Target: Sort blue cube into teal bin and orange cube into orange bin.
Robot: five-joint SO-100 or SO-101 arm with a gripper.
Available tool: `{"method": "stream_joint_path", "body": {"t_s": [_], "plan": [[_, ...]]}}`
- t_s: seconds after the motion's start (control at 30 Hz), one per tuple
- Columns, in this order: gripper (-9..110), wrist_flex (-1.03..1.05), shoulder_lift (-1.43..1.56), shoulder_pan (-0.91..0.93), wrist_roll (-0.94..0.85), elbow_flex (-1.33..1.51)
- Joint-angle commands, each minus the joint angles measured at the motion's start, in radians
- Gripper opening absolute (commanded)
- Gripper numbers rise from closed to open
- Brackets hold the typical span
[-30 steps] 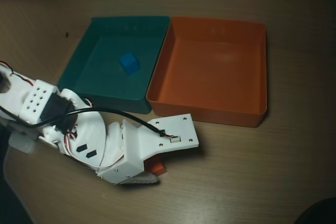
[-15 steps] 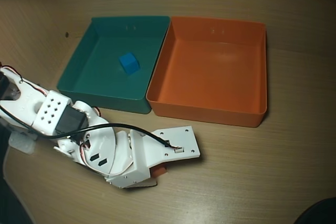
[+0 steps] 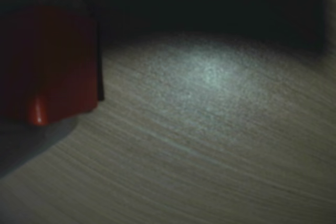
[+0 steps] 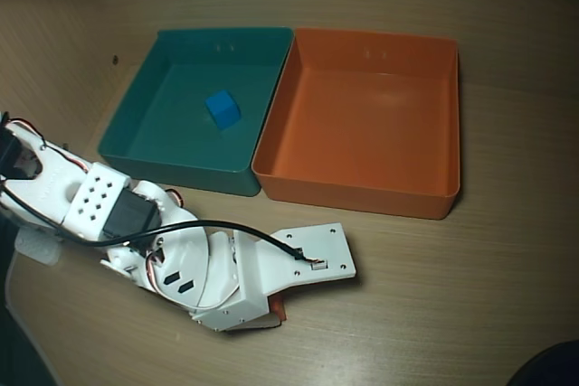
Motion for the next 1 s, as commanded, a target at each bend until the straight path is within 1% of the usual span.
{"method": "stream_joint_path", "body": {"t_s": [0.0, 0.23, 0.47, 0.57, 0.73, 0.83, 0.9, 0.97], "plan": [[-7, -0.002, 0.028, 0.011, 0.003, -0.057], [-5, -0.002, 0.055, 0.009, 0.005, -0.074], [-5, -0.002, 0.310, 0.000, 0.023, -0.061], [-5, 0.000, 0.408, -0.012, 0.138, -0.058], [-5, -0.014, 0.499, -0.087, 0.472, -0.074], [-5, -0.017, 0.520, -0.156, 0.629, -0.075], [-5, -0.017, 0.525, -0.210, 0.680, -0.077], [-5, -0.017, 0.518, -0.258, 0.681, -0.077]]}}
